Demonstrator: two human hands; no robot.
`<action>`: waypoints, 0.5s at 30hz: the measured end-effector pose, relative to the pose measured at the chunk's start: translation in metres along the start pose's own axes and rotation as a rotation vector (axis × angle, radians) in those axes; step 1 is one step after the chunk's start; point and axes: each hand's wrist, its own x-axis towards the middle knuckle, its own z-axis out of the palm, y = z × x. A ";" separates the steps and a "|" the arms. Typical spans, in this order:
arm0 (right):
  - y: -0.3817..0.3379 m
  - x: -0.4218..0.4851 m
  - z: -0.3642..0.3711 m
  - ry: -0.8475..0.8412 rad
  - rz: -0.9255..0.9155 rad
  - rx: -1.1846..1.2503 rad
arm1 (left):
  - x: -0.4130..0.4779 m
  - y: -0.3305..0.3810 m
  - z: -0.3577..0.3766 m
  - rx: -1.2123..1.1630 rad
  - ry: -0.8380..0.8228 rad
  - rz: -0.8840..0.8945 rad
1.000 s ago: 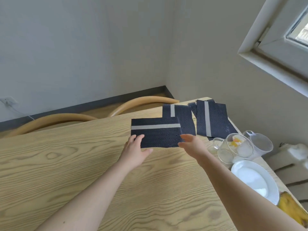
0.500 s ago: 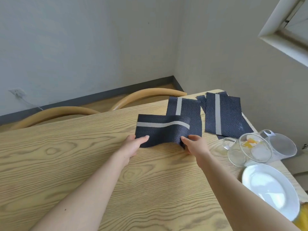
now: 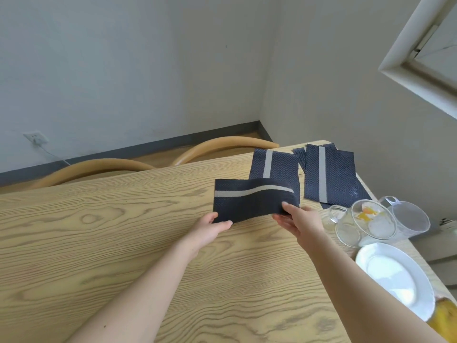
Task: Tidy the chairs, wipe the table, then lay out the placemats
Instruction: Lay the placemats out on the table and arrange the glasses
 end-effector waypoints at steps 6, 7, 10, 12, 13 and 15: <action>0.005 -0.022 -0.008 0.075 -0.112 -0.462 | -0.029 -0.002 -0.004 -0.018 0.017 0.039; 0.007 -0.028 -0.006 0.070 -0.127 -0.474 | -0.036 -0.003 -0.007 -0.023 0.027 0.046; 0.012 -0.051 0.000 0.018 -0.150 -0.364 | -0.056 -0.014 -0.019 -0.025 0.060 0.036; 0.014 -0.072 0.006 -0.038 -0.121 -0.199 | -0.067 -0.023 -0.029 -0.032 0.078 0.036; 0.018 -0.088 0.012 -0.068 -0.108 -0.145 | -0.078 -0.030 -0.037 -0.038 0.093 0.036; 0.028 -0.114 0.021 -0.121 -0.092 -0.089 | -0.092 -0.040 -0.050 -0.057 0.115 0.052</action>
